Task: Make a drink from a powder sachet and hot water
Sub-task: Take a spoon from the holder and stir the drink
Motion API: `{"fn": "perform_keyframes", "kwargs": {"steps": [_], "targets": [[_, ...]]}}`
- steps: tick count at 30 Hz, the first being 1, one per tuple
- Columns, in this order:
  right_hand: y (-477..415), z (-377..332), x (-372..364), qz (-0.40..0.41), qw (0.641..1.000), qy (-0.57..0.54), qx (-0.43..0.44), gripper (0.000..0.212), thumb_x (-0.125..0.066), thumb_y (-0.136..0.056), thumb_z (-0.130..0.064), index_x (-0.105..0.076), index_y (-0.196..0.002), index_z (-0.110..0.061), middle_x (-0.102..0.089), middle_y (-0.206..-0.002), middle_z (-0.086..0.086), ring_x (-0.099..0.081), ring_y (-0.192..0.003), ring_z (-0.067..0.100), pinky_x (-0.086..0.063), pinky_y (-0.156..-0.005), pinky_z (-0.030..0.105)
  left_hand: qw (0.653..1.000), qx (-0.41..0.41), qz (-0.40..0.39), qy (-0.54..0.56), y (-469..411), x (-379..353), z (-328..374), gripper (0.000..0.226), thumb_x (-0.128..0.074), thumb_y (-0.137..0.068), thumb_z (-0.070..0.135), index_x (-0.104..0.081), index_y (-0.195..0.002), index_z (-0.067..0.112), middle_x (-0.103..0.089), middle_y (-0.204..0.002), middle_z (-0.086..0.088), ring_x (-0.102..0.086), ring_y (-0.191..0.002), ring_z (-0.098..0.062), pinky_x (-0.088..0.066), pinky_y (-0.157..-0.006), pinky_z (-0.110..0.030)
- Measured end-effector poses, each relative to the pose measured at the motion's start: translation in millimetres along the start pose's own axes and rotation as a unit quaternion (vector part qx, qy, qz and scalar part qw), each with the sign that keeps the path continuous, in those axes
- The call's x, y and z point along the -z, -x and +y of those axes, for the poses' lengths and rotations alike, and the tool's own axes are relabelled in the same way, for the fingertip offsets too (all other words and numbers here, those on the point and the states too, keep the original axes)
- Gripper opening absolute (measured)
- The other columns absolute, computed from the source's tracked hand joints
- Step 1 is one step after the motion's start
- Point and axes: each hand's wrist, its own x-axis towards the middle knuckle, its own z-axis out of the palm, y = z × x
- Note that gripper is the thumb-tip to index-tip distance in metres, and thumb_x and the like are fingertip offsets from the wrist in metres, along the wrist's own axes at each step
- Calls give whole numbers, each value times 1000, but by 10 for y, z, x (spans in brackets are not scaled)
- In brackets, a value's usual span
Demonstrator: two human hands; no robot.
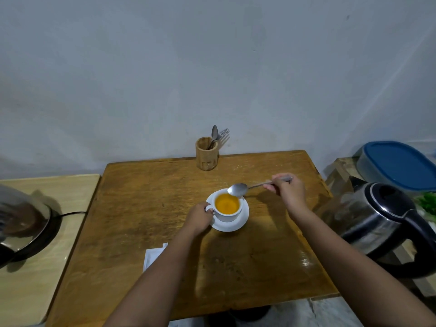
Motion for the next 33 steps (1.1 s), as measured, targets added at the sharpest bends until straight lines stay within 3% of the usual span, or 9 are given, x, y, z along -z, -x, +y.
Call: {"fn": "perform_keyframes", "kwargs": {"steps": [5,10,15,18,21,24,29,33], "targets": [[-47,285,276,108,978,-147,-105,19,-56,-88,-3,-58,-107,2,-67,-93,21,-69,-54,8,-53,-47,12,1000,-3,10,10,21,-20,-27,31,-46,-94,20,-56,-122,10,-61,-123,-13,-56,-109,-27,-45,-90,-36],[8,517,410,175,941,-207,-205,8,-56,-88,-3,-62,-83,-2,-67,-87,16,-67,-68,13,-51,-42,12,1000,-9,19,23,43,-33,-56,33,-45,-94,22,-56,-123,11,-60,-124,-11,-56,-111,-26,-47,-95,-39],[26,792,370,162,936,-186,-251,13,-50,-88,3,-60,-80,2,-65,-85,17,-64,-69,15,-54,-48,13,999,-16,20,37,50,-51,-94,31,-45,-94,23,-57,-121,13,-61,-122,-9,-56,-109,-24,-48,-96,-42],[8,953,358,127,952,-99,-261,9,-50,-86,7,-58,-81,6,-63,-96,25,-61,-69,17,-54,-67,27,998,-24,21,54,61,-61,-99,29,-45,-94,22,-58,-119,13,-62,-119,-9,-56,-107,-23,-46,-91,-36],[-16,1066,352,90,963,104,-232,13,-56,-84,1,-61,-93,7,-66,-92,24,-58,-65,19,-50,-61,30,997,-36,26,64,70,-77,-113,27,-45,-95,21,-58,-118,14,-62,-118,-8,-56,-106,-22,-45,-88,-33],[40,1093,303,38,950,249,-186,7,-63,-81,-6,-60,-88,-4,-67,-95,18,-63,-84,28,-53,-75,43,996,-36,41,65,78,-105,-108,30,-45,-95,20,-56,-122,14,-60,-122,-8,-53,-105,-18,-43,-89,-31],[151,1130,197,-38,923,376,-69,14,-64,-80,-6,-59,-93,-4,-54,-86,3,-52,-79,19,-40,-58,27,995,-50,65,59,83,-129,-101,30,-46,-95,18,-57,-122,12,-59,-124,-10,-50,-102,-14,-39,-87,-28],[148,1176,153,-74,913,401,-14,10,-63,-79,-4,-54,-78,-6,-57,-86,12,-51,-69,19,-34,-50,23,993,-53,71,82,109,-152,-97,30,-45,-95,17,-56,-123,13,-58,-126,-9,-49,-104,-13,-39,-88,-28]]}}
